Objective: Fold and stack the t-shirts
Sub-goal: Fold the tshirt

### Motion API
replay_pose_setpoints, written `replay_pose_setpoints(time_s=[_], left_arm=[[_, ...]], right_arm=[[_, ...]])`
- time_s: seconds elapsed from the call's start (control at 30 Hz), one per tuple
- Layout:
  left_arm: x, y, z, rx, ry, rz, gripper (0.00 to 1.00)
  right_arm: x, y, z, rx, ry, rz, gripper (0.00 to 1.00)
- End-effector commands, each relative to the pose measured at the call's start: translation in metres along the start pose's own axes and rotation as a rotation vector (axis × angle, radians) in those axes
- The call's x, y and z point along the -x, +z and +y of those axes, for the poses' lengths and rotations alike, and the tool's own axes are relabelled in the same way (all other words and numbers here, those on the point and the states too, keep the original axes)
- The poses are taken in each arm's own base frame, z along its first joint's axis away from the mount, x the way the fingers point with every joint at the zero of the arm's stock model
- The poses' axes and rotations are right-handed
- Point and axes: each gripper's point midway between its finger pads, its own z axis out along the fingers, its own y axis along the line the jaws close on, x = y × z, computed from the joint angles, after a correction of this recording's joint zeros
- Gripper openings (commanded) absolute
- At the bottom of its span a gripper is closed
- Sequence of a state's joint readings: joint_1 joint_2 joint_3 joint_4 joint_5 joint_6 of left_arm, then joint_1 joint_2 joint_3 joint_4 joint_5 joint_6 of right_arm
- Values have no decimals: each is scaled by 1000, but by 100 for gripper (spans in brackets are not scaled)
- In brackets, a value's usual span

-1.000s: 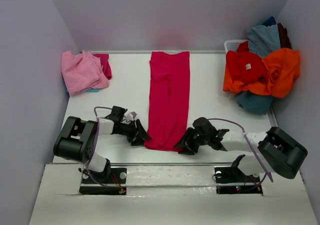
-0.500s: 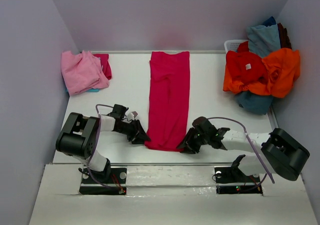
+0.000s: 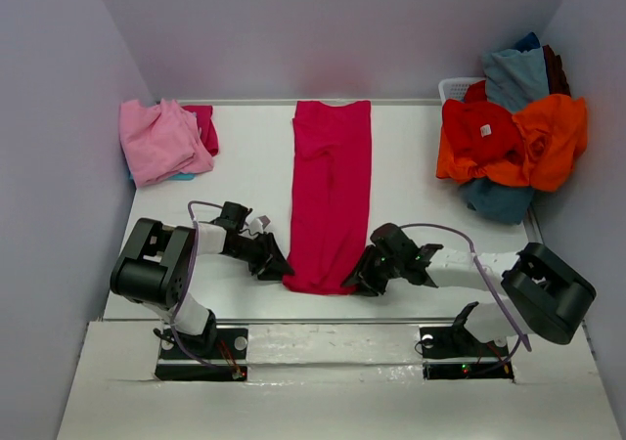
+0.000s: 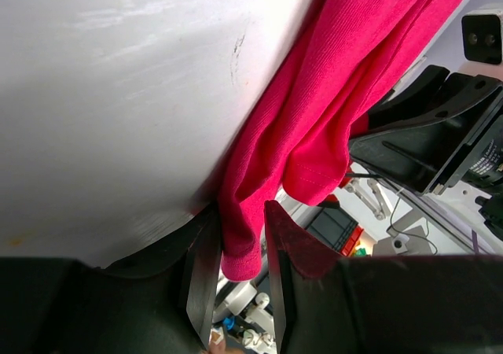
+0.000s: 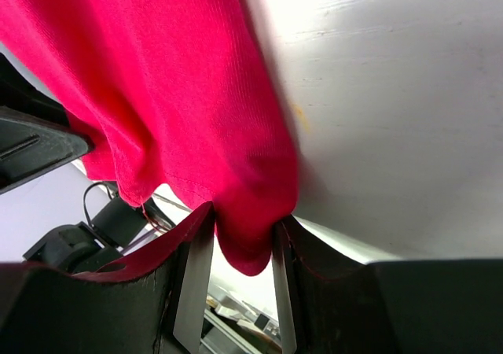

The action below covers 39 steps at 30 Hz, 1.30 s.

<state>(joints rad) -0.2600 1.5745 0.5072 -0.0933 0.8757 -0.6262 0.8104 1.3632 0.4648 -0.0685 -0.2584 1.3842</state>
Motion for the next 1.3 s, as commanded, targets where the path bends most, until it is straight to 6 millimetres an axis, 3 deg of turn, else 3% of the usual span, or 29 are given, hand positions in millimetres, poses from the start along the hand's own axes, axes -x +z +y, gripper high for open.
replay_pose_setpoints(time_s=[0.0, 0.2, 0.43, 0.73, 0.93, 1.27], left_arm=[[10, 2, 19, 92, 28, -50, 40], [10, 2, 20, 98, 29, -53, 39], [14, 3, 22, 112, 33, -57, 28], [16, 3, 22, 118, 44, -54, 21], [14, 1, 19, 122, 73, -44, 6], [-2, -10, 4, 94, 111, -37, 6]], right_arm=[[13, 10, -45, -147, 2, -73, 41], [11, 1, -54, -167, 23, -87, 41], [12, -2, -53, -170, 5, -89, 38], [16, 4, -34, -176, -78, -75, 21], [19, 4, -17, -178, -148, -64, 11], [11, -16, -6, -183, -240, -16, 7]])
